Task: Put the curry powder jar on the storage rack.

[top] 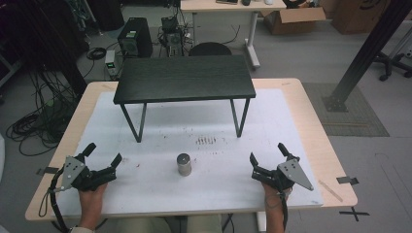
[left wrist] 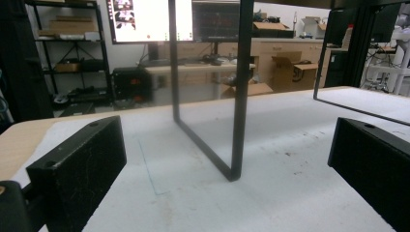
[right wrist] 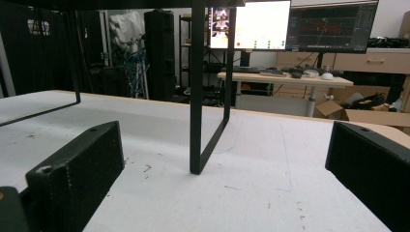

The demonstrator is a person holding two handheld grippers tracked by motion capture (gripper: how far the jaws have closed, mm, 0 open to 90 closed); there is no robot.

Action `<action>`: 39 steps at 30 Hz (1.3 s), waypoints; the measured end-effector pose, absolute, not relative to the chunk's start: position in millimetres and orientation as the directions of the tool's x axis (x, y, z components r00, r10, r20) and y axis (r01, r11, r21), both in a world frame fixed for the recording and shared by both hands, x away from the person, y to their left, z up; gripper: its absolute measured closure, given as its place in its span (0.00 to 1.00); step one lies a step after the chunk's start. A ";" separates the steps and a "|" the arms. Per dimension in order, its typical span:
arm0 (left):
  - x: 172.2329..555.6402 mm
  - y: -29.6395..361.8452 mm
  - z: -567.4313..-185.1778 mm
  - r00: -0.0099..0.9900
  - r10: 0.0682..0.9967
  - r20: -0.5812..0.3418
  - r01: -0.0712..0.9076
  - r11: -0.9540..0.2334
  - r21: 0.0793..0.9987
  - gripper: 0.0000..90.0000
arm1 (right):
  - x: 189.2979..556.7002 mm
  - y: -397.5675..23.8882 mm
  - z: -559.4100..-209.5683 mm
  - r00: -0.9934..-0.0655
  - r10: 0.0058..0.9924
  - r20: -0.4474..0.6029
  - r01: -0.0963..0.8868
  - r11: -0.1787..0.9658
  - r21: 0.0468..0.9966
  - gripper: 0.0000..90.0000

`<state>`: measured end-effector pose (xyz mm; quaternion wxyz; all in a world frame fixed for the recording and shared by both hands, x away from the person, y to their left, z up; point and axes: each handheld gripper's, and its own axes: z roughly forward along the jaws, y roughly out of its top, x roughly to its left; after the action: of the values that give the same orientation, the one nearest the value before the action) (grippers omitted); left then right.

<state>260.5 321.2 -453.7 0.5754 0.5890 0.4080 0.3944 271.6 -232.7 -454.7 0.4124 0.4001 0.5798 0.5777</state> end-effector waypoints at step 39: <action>260.6 321.3 -453.6 0.355 0.935 -0.007 0.028 -0.003 1.000 0.00 | 273.2 -234.3 -451.4 -0.356 0.935 -0.001 0.006 0.003 1.000 0.00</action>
<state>260.6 321.3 -453.6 0.5756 0.5884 0.4090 0.3940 273.2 -234.3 -451.4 0.4004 0.4024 0.5842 0.5800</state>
